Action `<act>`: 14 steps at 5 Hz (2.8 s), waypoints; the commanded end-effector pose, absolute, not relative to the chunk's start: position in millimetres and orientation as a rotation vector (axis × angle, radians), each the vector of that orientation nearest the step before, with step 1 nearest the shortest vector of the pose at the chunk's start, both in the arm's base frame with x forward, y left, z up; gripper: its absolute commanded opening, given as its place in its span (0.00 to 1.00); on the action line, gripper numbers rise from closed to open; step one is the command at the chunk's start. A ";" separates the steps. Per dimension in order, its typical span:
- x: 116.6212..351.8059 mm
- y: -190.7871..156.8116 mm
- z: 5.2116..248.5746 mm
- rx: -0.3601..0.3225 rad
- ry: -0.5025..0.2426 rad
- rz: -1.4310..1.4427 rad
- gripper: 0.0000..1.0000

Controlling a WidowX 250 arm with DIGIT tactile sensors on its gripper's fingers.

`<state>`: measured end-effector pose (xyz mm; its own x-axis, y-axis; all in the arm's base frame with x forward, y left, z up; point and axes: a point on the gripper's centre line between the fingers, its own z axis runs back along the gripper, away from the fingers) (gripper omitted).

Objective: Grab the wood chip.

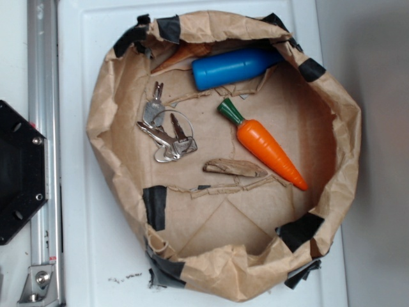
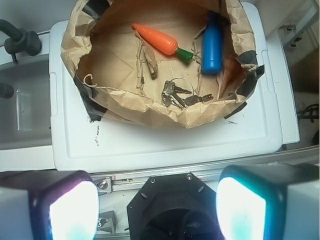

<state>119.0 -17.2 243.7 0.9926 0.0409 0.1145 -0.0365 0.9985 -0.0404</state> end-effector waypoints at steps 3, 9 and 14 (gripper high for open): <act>214.9 36.8 169.6 -0.003 -0.047 0.204 1.00; 253.2 -9.1 67.5 -0.074 -0.009 -0.100 1.00; 277.6 -28.2 10.6 -0.011 0.015 -0.181 0.00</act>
